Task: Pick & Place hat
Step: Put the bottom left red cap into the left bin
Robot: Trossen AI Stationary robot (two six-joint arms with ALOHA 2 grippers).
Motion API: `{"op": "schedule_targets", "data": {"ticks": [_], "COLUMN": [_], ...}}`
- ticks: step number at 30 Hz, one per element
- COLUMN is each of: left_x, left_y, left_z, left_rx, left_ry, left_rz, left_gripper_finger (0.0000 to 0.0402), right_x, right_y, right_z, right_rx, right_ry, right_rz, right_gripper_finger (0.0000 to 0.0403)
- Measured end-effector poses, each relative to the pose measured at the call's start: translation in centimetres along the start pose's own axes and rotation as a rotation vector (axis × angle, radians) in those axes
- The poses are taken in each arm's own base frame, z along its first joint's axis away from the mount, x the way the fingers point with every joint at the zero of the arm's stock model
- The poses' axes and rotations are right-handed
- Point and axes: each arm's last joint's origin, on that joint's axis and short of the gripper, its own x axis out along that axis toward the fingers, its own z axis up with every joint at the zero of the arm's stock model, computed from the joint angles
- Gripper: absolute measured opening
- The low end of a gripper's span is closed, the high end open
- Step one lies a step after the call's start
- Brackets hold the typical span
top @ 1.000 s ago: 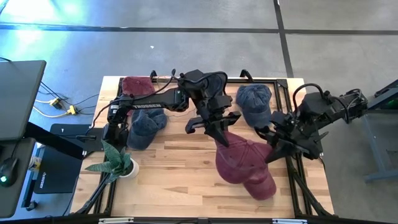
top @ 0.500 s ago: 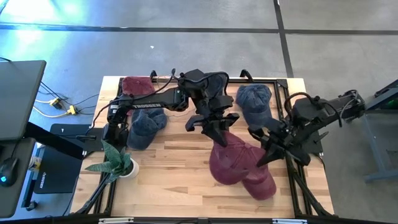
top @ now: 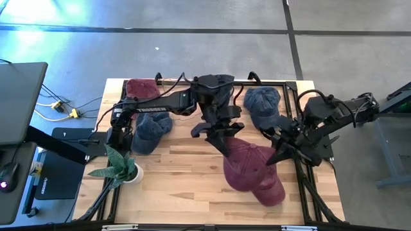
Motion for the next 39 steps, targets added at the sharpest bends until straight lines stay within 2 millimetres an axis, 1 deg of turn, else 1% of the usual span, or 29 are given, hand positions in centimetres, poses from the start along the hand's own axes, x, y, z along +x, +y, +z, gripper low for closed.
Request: {"op": "schedule_targets", "data": {"ticks": [6,8,11,13,16,20,23,27,29,32,36,39], "left_x": [0.0,0.0,0.0,0.0,0.0,0.0,0.0,0.0,0.0,0.0,0.0,0.0], "left_y": [-0.1,-0.1,-0.1,-0.1,-0.1,-0.1,0.0,0.0,0.0,0.0,0.0,0.0], "left_z": [-0.1,-0.1,0.0,0.0,0.0,0.0,0.0,0.0,0.0,0.0,0.0,0.0], "left_rx": [0.004,0.020,0.050,0.061,0.062,0.062,0.068,0.112,0.112,0.112,0.112,0.112], "left_ry": [0.030,0.030,0.021,0.016,0.016,0.009,0.003,0.001,0.001,0.001,0.002,0.003], "left_rz": [-0.031,-0.032,-0.026,-0.021,-0.021,-0.013,-0.007,-0.006,-0.005,-0.005,-0.007,-0.007], "left_gripper_finger": [0.0021,0.0007,0.0014,0.0013,0.0004,0.0004,0.0002,0.0001,0.0001,0.0001,0.0000,0.0000], "right_x": [-0.1,-0.1,-0.1,0.2,0.8,1.5,1.6,1.3,1.2,1.0,0.3,-0.3], "right_y": [0.1,0.1,0.1,0.0,-0.5,-1.0,-1.4,-2.0,-2.1,-2.0,-1.0,-0.6], "right_z": [0.0,0.0,0.0,-0.1,0.1,0.6,0.9,1.4,1.5,1.6,1.7,1.5], "right_rx": [0.002,0.036,0.062,0.068,0.085,0.089,0.125,0.173,0.193,0.191,0.184,0.183], "right_ry": [0.003,0.004,0.009,0.025,0.023,-0.016,-0.045,-0.112,-0.119,-0.094,-0.052,-0.028], "right_rz": [0.012,0.016,0.020,0.032,0.036,0.043,0.031,-0.041,-0.048,-0.004,0.108,0.122], "right_gripper_finger": [0.0011,0.0013,0.0016,0.0028,0.0066,0.0125,0.0153,0.0164,0.0164,0.0165,0.0165,0.0165]}}
